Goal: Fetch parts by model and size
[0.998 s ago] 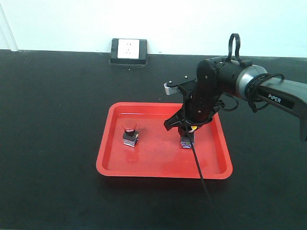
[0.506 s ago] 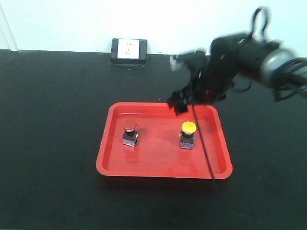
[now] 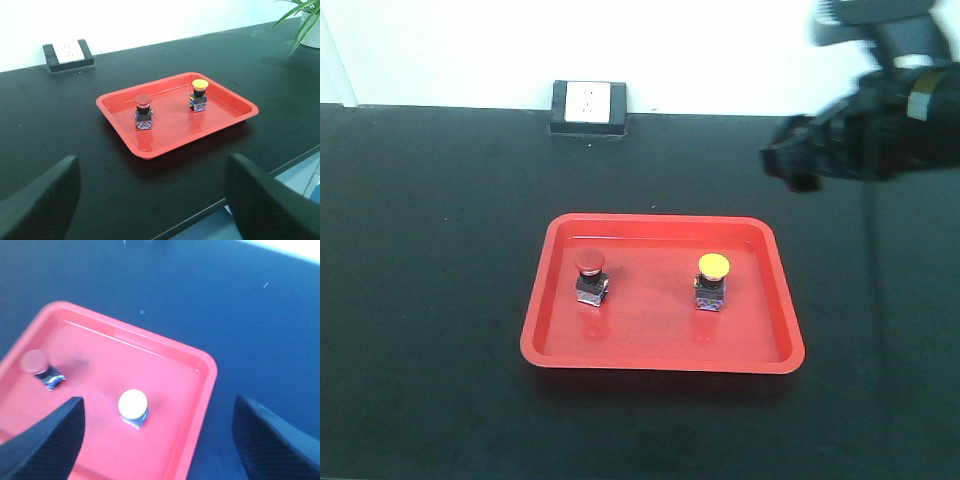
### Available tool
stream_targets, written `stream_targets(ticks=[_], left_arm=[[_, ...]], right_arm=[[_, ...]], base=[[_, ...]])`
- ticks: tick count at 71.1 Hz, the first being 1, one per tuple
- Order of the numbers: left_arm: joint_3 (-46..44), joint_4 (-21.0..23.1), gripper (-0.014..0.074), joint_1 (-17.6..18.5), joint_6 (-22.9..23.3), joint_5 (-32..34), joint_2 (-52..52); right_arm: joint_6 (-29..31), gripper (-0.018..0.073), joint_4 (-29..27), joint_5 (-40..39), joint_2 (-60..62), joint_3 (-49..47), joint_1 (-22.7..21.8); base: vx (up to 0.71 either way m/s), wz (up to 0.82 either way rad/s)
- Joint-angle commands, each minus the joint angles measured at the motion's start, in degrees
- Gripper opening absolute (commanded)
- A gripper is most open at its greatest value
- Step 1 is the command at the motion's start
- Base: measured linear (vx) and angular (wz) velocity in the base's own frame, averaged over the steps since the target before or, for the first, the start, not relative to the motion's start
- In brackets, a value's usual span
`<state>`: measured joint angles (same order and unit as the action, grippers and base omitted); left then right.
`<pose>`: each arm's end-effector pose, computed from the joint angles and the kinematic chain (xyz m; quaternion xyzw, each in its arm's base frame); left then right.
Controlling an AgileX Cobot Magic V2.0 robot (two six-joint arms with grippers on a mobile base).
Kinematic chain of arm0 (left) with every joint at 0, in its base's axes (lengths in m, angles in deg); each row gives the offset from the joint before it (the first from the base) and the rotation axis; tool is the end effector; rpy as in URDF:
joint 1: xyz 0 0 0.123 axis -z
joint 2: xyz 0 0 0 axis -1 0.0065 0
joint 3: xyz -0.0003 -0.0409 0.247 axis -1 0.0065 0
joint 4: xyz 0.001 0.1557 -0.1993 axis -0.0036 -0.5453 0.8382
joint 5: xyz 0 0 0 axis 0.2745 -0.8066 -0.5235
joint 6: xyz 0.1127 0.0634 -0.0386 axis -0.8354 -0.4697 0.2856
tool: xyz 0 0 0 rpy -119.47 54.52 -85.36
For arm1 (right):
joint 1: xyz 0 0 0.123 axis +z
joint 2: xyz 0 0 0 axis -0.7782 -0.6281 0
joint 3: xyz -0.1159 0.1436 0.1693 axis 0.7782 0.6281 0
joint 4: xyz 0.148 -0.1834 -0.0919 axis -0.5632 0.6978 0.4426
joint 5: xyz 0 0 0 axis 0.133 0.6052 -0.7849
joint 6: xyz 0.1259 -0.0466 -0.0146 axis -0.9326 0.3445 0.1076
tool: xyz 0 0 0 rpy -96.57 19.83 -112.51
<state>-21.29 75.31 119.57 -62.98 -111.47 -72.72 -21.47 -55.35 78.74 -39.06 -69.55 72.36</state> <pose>0.0598 -0.0377 0.2932 0.1908 0.7662 -0.1816 0.5861 0.2997 0.1067 0.3266 -0.1567 0.8877 0.0471 0.4304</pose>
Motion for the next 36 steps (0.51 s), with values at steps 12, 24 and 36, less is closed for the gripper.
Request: stream_targets(ticks=[12,24,36], left_arm=[[-1.0,0.5,0.057,0.2,0.0,3.9,-0.6],[-1.0,0.5,0.057,0.2,0.0,4.0,-0.5],[-1.0,0.5,0.057,0.2,0.0,4.0,-0.5]], right_arm=[[0.0,0.0578,0.3,-8.9,21.0,11.6,-0.3],[0.0,0.0578,0.2,-9.5,33.2,18.4,-0.3],[0.0,0.0578,0.0,-8.9,43.8,24.4,-0.3]], base=[[0.0,0.0],[0.0,0.0],[0.0,0.0]])
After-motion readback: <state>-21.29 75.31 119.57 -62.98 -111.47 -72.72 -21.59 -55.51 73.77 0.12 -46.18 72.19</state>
